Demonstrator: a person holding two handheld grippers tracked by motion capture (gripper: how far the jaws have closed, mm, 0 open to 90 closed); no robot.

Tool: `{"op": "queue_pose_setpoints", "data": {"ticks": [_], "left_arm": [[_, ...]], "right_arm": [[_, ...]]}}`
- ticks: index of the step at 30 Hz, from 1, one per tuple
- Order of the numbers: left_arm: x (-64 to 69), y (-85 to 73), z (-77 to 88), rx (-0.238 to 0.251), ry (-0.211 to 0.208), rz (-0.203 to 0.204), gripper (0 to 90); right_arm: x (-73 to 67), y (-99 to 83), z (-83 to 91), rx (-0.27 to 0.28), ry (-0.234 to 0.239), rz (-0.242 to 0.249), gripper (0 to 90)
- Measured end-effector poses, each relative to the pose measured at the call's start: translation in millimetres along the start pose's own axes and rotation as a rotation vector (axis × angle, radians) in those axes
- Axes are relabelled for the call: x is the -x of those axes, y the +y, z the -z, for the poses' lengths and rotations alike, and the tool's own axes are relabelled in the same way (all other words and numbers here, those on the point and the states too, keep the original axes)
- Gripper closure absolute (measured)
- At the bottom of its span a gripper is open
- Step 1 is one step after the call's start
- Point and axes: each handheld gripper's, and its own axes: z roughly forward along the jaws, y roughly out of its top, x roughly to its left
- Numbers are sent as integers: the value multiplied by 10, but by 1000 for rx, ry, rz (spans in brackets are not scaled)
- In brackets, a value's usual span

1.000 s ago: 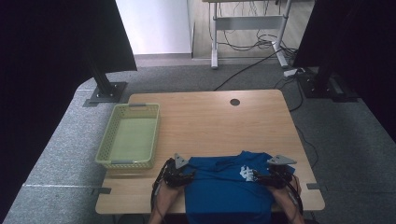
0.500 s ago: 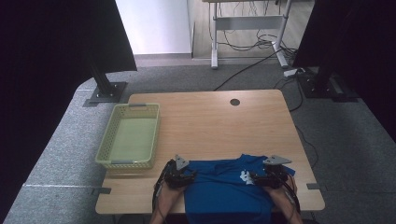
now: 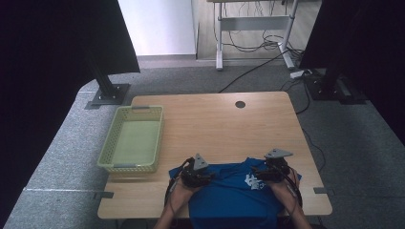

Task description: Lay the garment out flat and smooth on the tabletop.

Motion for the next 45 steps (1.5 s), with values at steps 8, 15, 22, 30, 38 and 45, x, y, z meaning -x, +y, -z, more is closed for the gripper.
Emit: {"op": "queue_pose_setpoints", "data": {"ticks": [8,15,22,30,38,45], "left_arm": [[-56,43,-61,-35,30,-8,878],[-416,219,-70,48,126,97,868],[-326,225,88,63,151,93,682],[-82,-1,22,-49,145,124,553],[-395,-15,-123,-53,209,227,519],[-602,23,-6,-23,233,282,481]], "right_arm": [[40,-121,-107,-42,5,-6,194],[40,-125,-105,-41,2,1,193],[24,-79,-19,-17,-2,5,192],[-134,-108,-33,-97,21,26,146],[-58,-58,-152,-107,-21,-22,128],[30,81,-189,-52,-45,-31,146]]}}
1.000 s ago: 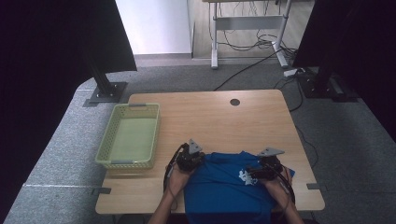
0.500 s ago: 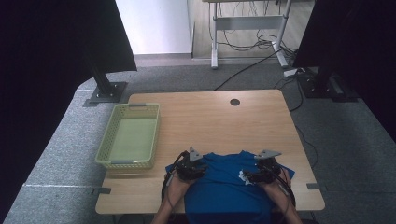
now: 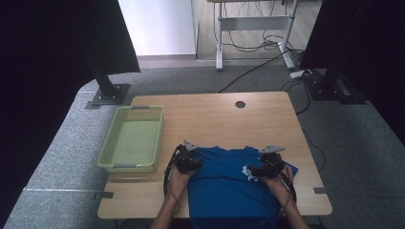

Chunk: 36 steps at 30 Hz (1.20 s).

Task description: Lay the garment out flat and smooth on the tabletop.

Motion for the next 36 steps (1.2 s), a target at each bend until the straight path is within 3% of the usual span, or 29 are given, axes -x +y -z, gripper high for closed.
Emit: {"op": "queue_pose_setpoints", "data": {"ticks": [2,5,7,9,10,12,15,18,21,24,26,28,29,36], "left_arm": [[-15,-52,72,-15,-10,-2,481],[-22,-167,92,-57,-20,-16,481],[-59,-213,81,-39,-11,-7,483],[-80,-189,63,-44,15,-8,488],[-88,-172,45,-48,35,-21,490],[-153,-145,4,-39,39,5,482],[-253,-111,-34,-33,60,30,484],[-216,-95,22,-13,95,13,492],[-127,-106,138,30,41,16,487],[-29,-140,158,2,8,-13,472],[-3,-170,129,-16,14,-23,465],[-12,-204,54,-40,27,-25,459],[-32,-214,36,-17,25,-9,444],[-155,-96,-84,-13,50,9,449]], "right_arm": [[12,-19,113,20,6,-12,148],[32,-121,245,-10,10,-24,148],[41,-191,263,-40,9,-32,148],[74,-254,221,-76,15,-51,148],[88,-267,194,-71,3,-50,148],[128,-238,147,-64,-26,-49,148],[201,-171,52,-38,-33,-56,148],[257,-121,15,-21,-19,-51,156],[282,-131,162,26,-18,-69,175],[266,-184,309,16,-9,-69,175],[252,-238,342,-14,-4,-65,175],[260,-287,317,-48,1,-76,175],[281,-303,282,-59,-1,-80,175],[457,-193,68,-26,-54,-76,170]]}}
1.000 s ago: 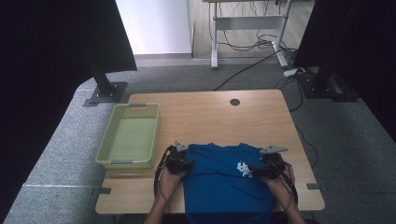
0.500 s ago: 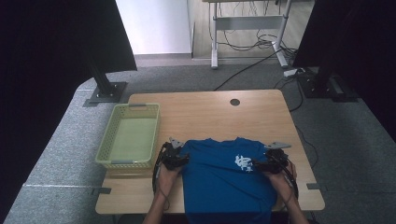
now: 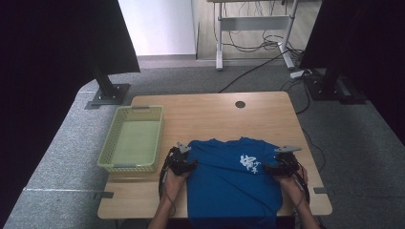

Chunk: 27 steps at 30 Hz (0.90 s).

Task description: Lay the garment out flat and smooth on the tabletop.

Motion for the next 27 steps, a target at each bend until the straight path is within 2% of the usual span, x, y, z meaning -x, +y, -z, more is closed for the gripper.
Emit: {"op": "queue_pose_setpoints", "data": {"ticks": [2,4,7,10,12,13,15,17,19,20,21,23,27], "left_arm": [[-25,30,-21,-4,12,2,441],[-10,26,25,5,26,-4,434],[24,-35,120,19,0,0,424],[21,-93,101,-13,-7,-8,410],[-18,-94,82,4,-5,6,402],[-37,-76,67,1,0,6,406],[-86,-40,26,3,2,7,399],[-151,-1,-10,4,11,27,403],[-190,37,-5,8,15,45,415],[-197,46,32,26,22,52,421],[-200,48,78,47,21,56,423],[-198,40,141,59,5,57,421],[-192,-1,81,5,1,32,405]], "right_arm": [[40,39,-49,16,6,-4,170],[68,57,-33,30,8,-27,170],[43,33,108,68,7,-23,172],[-9,-12,163,39,21,-5,178],[-24,-43,108,-3,12,9,182],[-18,-58,63,-6,5,4,174],[14,-48,15,28,-12,-9,175],[60,-16,-31,41,-23,-19,175],[98,17,-61,45,-16,-21,177],[122,30,-56,41,1,-26,182],[154,35,-28,51,8,-40,182],[223,28,80,89,-11,-64,195],[372,24,247,122,-64,-114,268]]}}
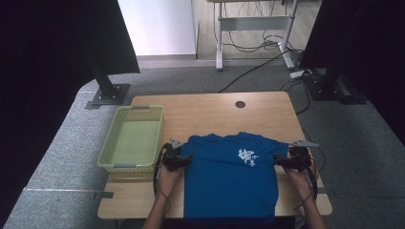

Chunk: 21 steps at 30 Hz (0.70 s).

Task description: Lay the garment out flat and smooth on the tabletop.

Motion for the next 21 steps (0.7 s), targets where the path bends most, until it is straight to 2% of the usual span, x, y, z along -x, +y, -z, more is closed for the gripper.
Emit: {"op": "queue_pose_setpoints", "data": {"ticks": [1,3,6,8,10,16,18,21], "left_arm": [[-3,-18,-33,-20,4,-2,403],[3,-43,-50,-4,14,-7,391],[10,-26,-50,-19,19,-8,393],[13,-26,-49,-19,21,-7,392],[12,-33,-49,-14,21,-7,392],[13,-38,-49,-9,21,-5,391],[12,-38,-49,-10,20,-5,391],[11,-39,-49,-10,18,-6,389]], "right_arm": [[19,9,11,0,-4,0,289],[17,21,-4,-6,-2,3,308],[-34,7,-86,-51,-5,42,348],[-53,-40,-111,-81,-18,61,367],[-60,-119,-66,-84,-33,72,368],[45,-328,198,-66,-53,31,368],[78,-311,243,-43,-60,11,366],[85,-215,210,-12,-60,0,346]]}}
